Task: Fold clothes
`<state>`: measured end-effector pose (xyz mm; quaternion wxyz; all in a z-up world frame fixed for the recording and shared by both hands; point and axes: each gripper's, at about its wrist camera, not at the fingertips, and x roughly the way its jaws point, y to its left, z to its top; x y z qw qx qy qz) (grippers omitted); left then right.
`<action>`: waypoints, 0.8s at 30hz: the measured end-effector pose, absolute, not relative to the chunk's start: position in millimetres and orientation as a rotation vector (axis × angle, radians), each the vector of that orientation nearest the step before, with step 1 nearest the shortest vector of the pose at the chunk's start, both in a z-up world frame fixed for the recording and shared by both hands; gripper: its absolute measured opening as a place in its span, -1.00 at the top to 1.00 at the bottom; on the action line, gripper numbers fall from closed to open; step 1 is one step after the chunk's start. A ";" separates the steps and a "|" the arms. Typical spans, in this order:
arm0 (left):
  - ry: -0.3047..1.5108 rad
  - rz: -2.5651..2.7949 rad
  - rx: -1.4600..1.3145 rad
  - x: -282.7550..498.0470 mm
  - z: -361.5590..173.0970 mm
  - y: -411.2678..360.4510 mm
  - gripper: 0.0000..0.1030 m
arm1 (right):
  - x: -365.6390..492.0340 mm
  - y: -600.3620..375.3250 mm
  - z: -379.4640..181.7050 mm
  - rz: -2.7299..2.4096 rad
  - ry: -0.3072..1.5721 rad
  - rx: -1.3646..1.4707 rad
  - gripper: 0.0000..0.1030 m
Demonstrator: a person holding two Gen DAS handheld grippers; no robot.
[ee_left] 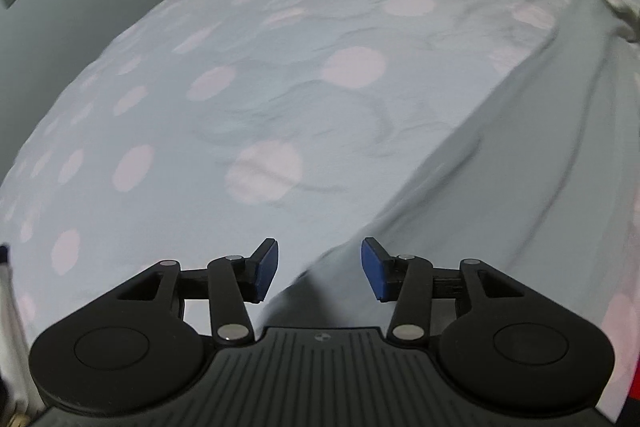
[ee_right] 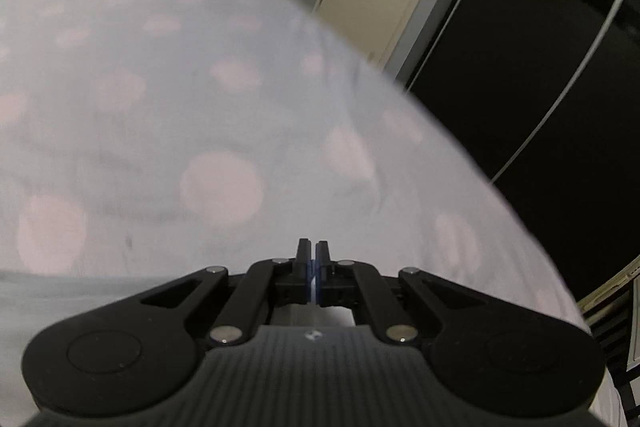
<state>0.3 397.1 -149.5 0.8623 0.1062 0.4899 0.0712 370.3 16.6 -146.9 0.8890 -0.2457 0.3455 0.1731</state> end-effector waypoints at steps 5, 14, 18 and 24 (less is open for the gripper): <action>1.058 0.048 0.301 16.8 -162.7 379.0 -0.06 | 379.9 11.7 -148.8 0.402 0.774 -0.474 0.89; 1.073 0.024 0.333 27.1 -175.6 366.5 0.81 | 389.0 -27.5 -132.9 0.574 0.921 -0.289 0.33; 1.045 0.057 0.328 23.3 -166.6 362.8 0.93 | 378.9 -23.3 -151.3 0.568 0.913 -0.319 0.54; 1.001 0.105 0.321 17.5 -152.9 357.3 0.94 | 359.5 -25.3 -148.9 0.588 0.817 -0.318 1.00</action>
